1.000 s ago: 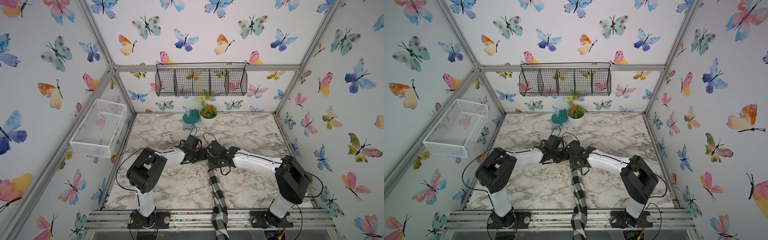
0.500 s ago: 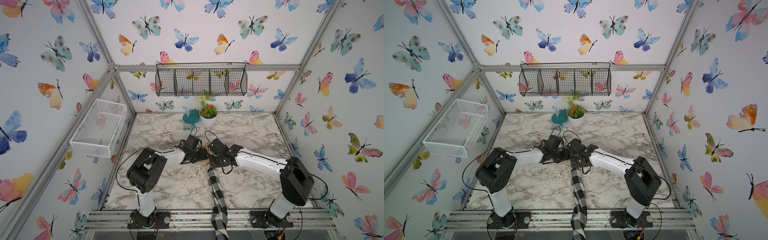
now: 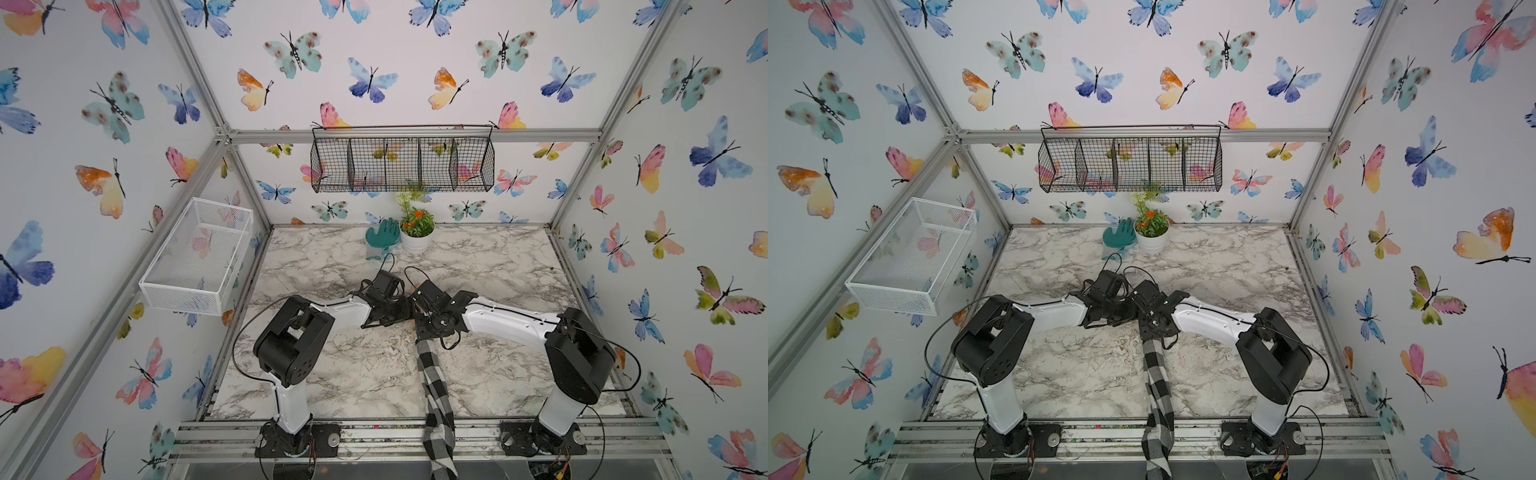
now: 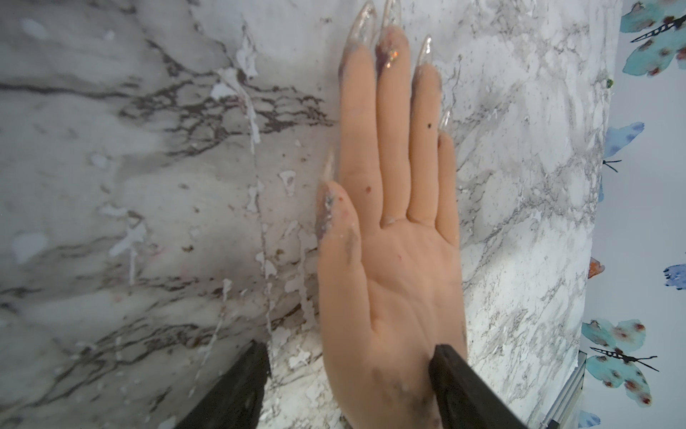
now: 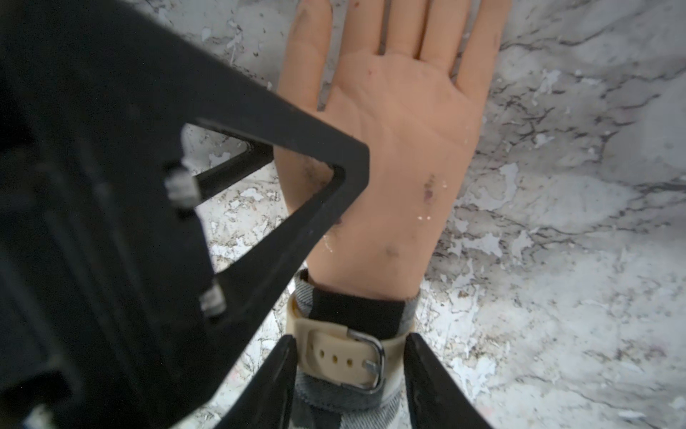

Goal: Take off the watch
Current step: Untie the watch from the hand.

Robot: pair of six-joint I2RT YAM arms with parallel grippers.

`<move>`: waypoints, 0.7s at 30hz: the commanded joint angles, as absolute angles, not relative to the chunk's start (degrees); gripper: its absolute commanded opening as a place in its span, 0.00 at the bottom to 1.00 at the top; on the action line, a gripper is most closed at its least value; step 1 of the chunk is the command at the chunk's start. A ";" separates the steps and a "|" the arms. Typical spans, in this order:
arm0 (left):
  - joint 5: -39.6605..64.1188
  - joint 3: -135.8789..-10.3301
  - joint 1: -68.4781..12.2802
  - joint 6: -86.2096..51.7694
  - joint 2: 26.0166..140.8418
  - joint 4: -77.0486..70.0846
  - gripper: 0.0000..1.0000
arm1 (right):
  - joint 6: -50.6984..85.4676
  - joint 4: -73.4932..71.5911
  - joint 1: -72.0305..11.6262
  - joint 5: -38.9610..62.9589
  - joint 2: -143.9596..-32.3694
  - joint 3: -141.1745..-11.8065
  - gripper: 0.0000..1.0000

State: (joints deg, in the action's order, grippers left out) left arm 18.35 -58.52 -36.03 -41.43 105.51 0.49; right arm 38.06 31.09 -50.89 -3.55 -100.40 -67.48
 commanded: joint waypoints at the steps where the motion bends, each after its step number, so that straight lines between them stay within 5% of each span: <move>1: 17.77 -58.39 -36.56 -41.22 107.40 4.40 0.71 | 37.10 30.26 -51.33 -1.64 -101.99 -67.37 0.50; 21: 17.75 -58.07 -36.79 -41.13 107.67 4.43 0.68 | 37.08 27.53 -51.24 -0.82 -98.53 -63.11 0.32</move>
